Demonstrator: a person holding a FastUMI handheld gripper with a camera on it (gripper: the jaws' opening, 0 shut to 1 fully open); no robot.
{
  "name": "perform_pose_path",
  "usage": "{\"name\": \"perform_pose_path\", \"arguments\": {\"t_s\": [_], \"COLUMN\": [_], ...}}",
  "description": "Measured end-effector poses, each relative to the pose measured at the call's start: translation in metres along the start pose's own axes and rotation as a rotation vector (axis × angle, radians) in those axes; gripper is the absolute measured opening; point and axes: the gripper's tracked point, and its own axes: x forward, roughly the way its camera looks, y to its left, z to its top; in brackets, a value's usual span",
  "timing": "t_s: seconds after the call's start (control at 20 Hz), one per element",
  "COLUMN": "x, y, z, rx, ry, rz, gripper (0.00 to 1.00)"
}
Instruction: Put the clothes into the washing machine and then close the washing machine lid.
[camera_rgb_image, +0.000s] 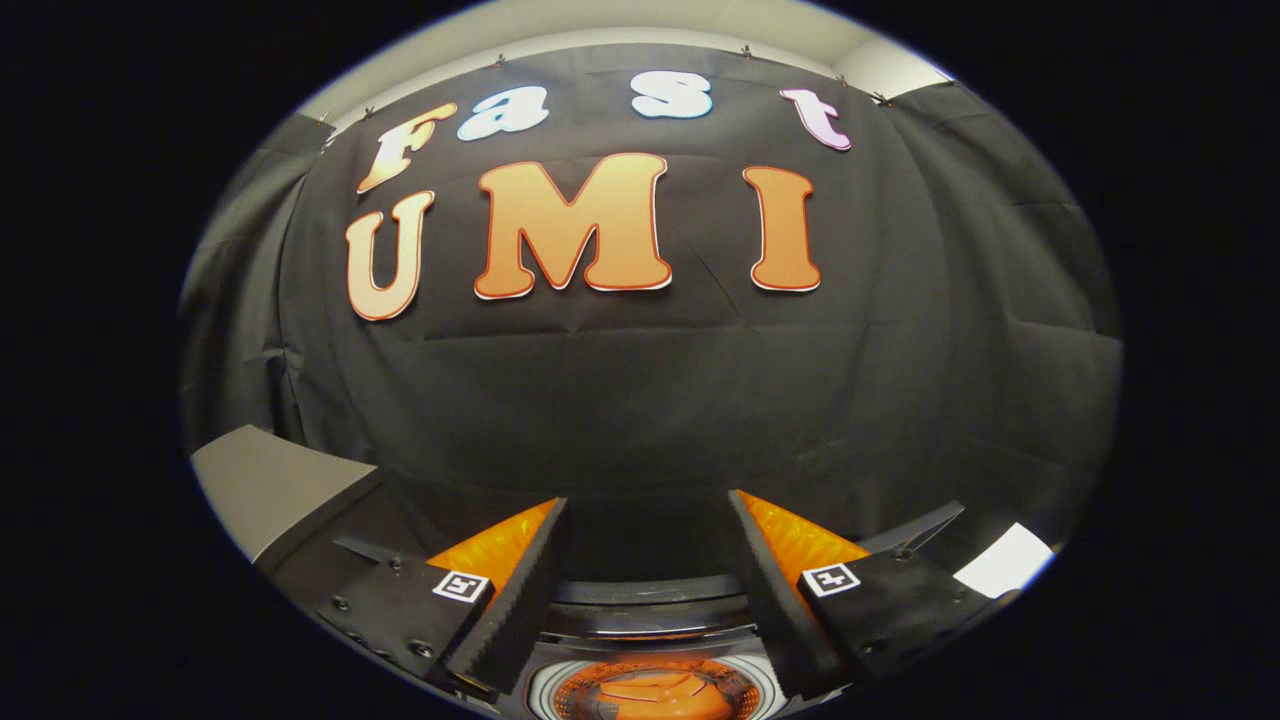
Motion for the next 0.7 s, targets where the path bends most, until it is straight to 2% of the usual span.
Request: {"name": "perform_pose_path", "arguments": {"t_s": [0.5,0.6,0.7], "x": [-0.04,-0.049,-0.065], "y": [0.001,0.0,0.006], "z": [-0.026,-0.037,-0.049], "rx": [-0.003,0.004,0.018], "ry": [0.002,0.045,0.089], "rz": [0.03,0.032,0.067], "gripper": [0.99,0.99,0.99]}}
